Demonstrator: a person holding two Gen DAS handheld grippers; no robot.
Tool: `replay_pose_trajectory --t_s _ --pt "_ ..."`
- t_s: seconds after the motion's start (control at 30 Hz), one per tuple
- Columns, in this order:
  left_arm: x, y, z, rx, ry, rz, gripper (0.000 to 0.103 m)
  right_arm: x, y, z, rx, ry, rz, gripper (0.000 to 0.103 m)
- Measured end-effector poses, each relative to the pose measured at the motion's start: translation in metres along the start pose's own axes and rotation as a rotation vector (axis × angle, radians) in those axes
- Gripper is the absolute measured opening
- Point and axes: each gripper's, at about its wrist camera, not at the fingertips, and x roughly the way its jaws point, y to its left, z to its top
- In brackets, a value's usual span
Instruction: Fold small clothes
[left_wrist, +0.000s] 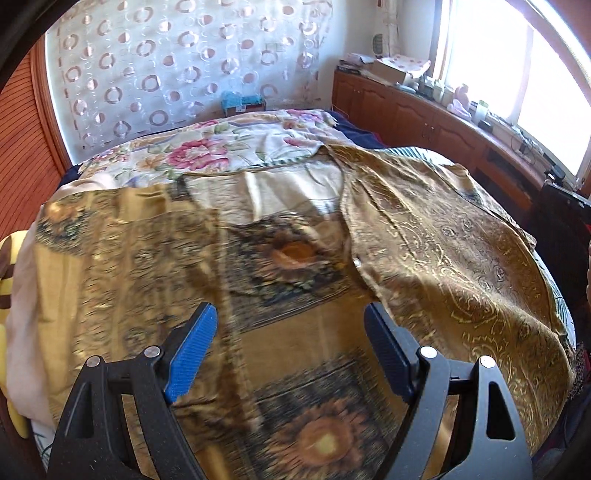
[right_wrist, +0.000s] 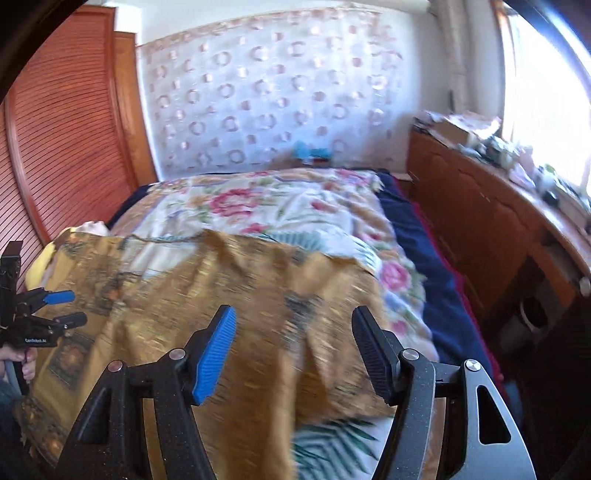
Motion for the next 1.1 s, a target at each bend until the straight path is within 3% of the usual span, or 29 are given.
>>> replay_pose_trajectory --t_s 0.27,0.57,0.77,0.87,1.1 --pt "0.023 -0.029 0.008 0.039 0.046 0.002 0.083 0.005 -0.037 -0.017 0.072 0.077 -0.023 0.067" --pt "0.037 -0.049 0.011 0.062 0.067 0.003 0.083 0.012 -0.069 -0.011 0.143 0.145 -0.021 0.067" --pt "0.04 -0.051 0.011 0.062 0.044 0.003 0.089 0.006 -0.073 -0.01 0.176 0.185 -0.001 0.067" --pt "0.044 -0.055 0.012 0.079 0.061 -0.016 0.102 0.007 -0.072 -0.009 0.173 0.204 -0.003 0.067" --pt "0.045 -0.057 0.012 0.093 0.066 -0.017 0.103 0.017 -0.076 -0.008 0.209 0.244 0.013 0.067"
